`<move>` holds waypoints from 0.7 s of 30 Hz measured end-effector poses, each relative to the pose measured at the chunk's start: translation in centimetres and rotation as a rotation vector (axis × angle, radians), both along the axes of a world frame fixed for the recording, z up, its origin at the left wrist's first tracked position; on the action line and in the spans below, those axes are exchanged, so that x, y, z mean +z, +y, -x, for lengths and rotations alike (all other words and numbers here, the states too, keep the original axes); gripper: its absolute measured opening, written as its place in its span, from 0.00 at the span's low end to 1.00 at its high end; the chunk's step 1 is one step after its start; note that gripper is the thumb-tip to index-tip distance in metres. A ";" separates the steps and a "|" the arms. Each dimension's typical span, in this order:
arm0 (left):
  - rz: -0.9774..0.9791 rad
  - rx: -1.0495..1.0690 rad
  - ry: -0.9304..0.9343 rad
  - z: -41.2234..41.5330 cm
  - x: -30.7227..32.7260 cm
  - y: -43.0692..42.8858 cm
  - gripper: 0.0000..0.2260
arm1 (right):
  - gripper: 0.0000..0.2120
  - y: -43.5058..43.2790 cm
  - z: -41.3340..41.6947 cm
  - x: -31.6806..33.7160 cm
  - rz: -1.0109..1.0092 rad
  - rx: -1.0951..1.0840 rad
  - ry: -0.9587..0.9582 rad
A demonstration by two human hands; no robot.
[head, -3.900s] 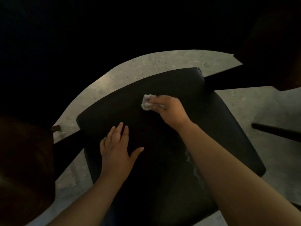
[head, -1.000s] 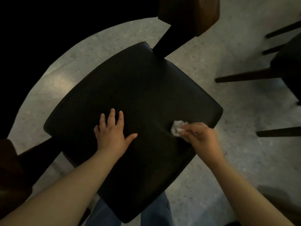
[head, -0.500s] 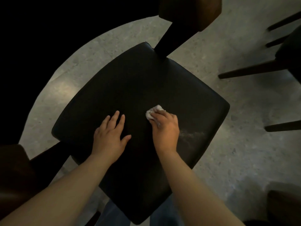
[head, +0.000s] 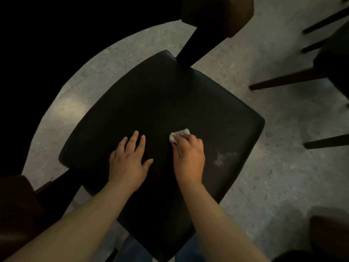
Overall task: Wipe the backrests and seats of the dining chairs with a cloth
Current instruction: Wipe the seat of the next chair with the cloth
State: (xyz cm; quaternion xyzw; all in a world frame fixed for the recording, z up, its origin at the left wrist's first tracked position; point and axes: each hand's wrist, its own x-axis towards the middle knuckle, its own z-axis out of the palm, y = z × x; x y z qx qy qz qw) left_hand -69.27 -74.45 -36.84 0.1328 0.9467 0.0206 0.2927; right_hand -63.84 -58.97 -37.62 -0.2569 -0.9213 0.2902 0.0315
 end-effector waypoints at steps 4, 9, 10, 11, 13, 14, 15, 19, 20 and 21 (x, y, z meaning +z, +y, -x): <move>-0.007 -0.010 -0.028 0.1 0.3 -0.1 0.33 | 0.14 3.3 -2.7 -0.2 -0.101 0.029 -0.022; 0.010 -0.001 -0.056 0.1 1.1 0.6 0.33 | 0.14 5.1 -5.2 1.2 -0.097 -0.271 0.065; 0.009 -0.003 -0.063 0.1 1.2 0.6 0.33 | 0.13 4.3 -4.8 1.4 -0.078 -0.228 0.073; 0.010 -0.006 -0.068 0.2 1.3 0.6 0.33 | 0.14 3.4 -4.4 1.5 -0.078 -0.150 0.055; 0.013 -0.011 -0.073 0.3 1.3 0.5 0.33 | 0.17 2.0 -4.2 1.2 -0.122 0.027 -0.038; 0.013 -0.011 -0.074 0.3 1.4 0.4 0.33 | 0.18 1.7 -4.3 0.8 -0.145 0.078 -0.079; 0.013 -0.015 -0.072 0.3 1.4 0.4 0.33 | 0.19 1.6 -4.4 0.5 -0.153 0.089 -0.099; 0.015 -0.020 -0.076 0.4 1.6 0.4 0.33 | 0.16 2.4 -5.0 -0.1 -0.124 0.057 -0.073; 0.017 -0.014 -0.077 0.4 1.6 0.5 0.33 | 0.15 2.7 -5.2 -0.1 -0.129 0.052 -0.056; 0.023 -0.007 -0.078 0.4 1.6 0.6 0.33 | 0.14 3.0 -5.6 -0.1 -0.128 0.034 -0.042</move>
